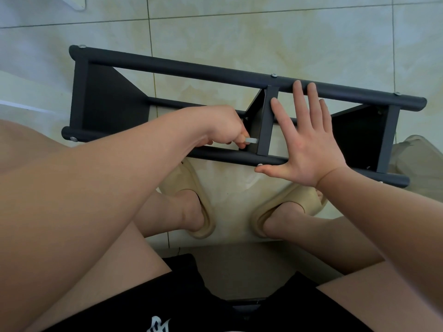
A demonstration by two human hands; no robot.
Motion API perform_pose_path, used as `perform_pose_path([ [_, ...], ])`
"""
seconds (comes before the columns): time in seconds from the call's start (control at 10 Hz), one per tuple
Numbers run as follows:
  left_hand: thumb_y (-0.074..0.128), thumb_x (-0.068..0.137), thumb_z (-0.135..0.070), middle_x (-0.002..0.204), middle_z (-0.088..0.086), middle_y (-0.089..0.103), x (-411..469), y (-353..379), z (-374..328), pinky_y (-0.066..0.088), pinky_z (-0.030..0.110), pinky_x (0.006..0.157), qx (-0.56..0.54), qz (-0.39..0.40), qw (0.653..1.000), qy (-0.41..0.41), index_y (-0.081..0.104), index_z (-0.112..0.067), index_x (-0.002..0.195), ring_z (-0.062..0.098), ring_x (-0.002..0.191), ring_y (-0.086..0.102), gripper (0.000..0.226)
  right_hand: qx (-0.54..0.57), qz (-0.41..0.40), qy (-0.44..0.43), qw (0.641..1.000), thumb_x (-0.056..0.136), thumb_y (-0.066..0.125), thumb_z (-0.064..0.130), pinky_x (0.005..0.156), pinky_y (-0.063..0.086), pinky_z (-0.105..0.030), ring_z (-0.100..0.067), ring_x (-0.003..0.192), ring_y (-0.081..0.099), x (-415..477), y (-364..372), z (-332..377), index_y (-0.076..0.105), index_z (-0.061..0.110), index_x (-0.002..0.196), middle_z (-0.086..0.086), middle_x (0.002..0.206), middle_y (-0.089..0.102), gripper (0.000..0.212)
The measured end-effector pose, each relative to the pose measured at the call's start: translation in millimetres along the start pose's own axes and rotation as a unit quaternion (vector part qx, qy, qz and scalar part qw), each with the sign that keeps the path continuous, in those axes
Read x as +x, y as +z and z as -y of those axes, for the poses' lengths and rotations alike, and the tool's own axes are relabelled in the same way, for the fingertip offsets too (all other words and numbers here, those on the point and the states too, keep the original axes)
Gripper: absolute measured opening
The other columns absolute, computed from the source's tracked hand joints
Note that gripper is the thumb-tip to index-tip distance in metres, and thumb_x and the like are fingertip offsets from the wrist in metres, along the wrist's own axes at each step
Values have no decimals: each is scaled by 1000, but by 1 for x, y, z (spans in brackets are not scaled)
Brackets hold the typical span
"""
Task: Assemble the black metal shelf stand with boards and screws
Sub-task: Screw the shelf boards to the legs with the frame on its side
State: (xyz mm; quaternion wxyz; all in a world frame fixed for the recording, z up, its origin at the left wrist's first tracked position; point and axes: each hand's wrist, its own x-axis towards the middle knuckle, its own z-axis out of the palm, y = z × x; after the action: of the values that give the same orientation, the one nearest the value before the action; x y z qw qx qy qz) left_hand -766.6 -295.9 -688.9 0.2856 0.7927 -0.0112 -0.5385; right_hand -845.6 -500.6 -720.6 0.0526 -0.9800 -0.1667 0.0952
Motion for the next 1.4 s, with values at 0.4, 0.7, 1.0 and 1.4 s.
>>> perform_pose_path([
  [0.4,60,95,-8,92,0,67,-5,3,-2,46,35,90,22,11,1000,13,72,-18,92,21,96,59,15,-4,3,1,1000,73,34,96,122,8,-62,-48,152,-4,0,-1,1,12,18,162,-25,166,-1,121],
  [0.7,63,77,-13,75,2,62,0,-14,-3,39,27,62,40,-63,997,36,74,-19,75,19,70,52,13,-1,5,2,1000,73,34,97,122,7,-62,-48,152,-5,0,-1,0,11,19,162,-24,166,-2,121],
  [1.0,60,96,-29,89,-11,76,9,-1,-1,48,34,85,-182,-49,982,-7,69,-19,105,7,97,67,17,5,3,2,1000,72,38,95,122,7,-62,-48,152,-4,0,-2,1,12,18,162,-25,166,-2,122],
  [1.4,70,92,-29,73,-9,73,6,7,-6,42,23,65,-249,-129,960,-8,69,-28,87,7,80,67,5,2,1,1,1000,72,38,96,122,9,-63,-48,152,-3,0,-2,1,12,18,162,-25,166,-1,122],
])
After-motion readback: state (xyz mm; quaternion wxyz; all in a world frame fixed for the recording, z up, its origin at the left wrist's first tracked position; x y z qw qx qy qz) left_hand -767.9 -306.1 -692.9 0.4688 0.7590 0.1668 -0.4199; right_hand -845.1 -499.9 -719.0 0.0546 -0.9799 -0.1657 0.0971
